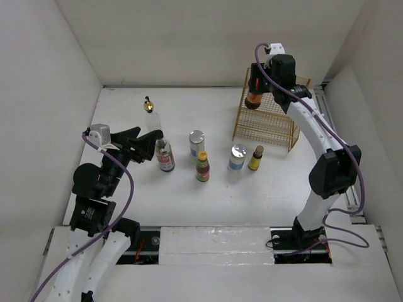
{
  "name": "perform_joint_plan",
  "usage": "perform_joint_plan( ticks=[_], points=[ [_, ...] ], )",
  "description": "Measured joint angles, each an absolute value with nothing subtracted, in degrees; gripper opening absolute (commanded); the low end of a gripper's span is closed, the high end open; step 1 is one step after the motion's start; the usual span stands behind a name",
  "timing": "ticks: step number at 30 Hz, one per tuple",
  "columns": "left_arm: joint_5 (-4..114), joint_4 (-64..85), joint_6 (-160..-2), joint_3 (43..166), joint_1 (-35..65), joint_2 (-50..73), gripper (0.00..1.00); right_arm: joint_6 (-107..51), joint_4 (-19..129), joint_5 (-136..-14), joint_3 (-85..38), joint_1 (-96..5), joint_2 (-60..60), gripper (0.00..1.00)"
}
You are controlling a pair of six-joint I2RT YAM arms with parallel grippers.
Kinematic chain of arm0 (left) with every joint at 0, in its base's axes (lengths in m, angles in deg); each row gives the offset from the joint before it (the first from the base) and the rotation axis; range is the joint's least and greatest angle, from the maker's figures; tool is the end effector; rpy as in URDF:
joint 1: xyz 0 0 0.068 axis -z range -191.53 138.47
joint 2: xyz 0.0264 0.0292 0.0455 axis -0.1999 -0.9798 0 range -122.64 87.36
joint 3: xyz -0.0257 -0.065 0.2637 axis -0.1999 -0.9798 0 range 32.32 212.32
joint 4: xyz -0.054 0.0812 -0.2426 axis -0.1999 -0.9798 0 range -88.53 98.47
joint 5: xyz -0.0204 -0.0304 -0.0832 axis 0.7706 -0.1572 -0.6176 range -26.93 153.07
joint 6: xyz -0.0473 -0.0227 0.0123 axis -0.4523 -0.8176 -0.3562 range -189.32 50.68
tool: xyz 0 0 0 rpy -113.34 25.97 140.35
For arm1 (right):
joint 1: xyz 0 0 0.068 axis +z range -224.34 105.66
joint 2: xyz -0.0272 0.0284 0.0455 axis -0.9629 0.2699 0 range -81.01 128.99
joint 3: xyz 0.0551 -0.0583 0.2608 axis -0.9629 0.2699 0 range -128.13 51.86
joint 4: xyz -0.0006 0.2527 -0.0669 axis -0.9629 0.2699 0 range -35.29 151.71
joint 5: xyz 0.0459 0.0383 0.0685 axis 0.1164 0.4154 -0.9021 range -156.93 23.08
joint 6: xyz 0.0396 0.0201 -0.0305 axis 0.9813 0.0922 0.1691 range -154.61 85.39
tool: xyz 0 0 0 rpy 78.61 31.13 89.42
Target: Organize the condiment bottles
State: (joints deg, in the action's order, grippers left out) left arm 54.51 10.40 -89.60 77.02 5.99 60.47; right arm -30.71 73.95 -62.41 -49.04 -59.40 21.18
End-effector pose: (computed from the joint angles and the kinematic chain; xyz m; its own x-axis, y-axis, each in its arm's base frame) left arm 0.0959 -0.0358 0.4019 0.1528 -0.4077 -0.9003 0.5162 0.8097 -0.2791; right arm 0.4109 0.1067 0.3878 -0.3507 -0.0233 -0.9362 -0.1623 0.9861 0.0363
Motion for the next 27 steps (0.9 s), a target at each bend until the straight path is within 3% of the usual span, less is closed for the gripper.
perform_joint_plan(
  ticks=[17, 22, 27],
  points=[
    [54.45, 10.42, -89.6, 77.02, 5.99, 60.03, 0.65, -30.99, 72.12, -60.84, -42.15, -58.79, 26.66, 0.59],
    [54.21, 10.42, -89.6, 77.02, 5.99, 60.03, 0.65, -30.95, 70.72, -59.92, -41.17, -58.4, 27.58, 0.77],
    [54.03, 10.45, -89.6, 76.92, 5.99, 60.03, 0.65, -30.56, 68.4, -59.11, -40.89, -58.2, 27.26, 0.86]
  ],
)
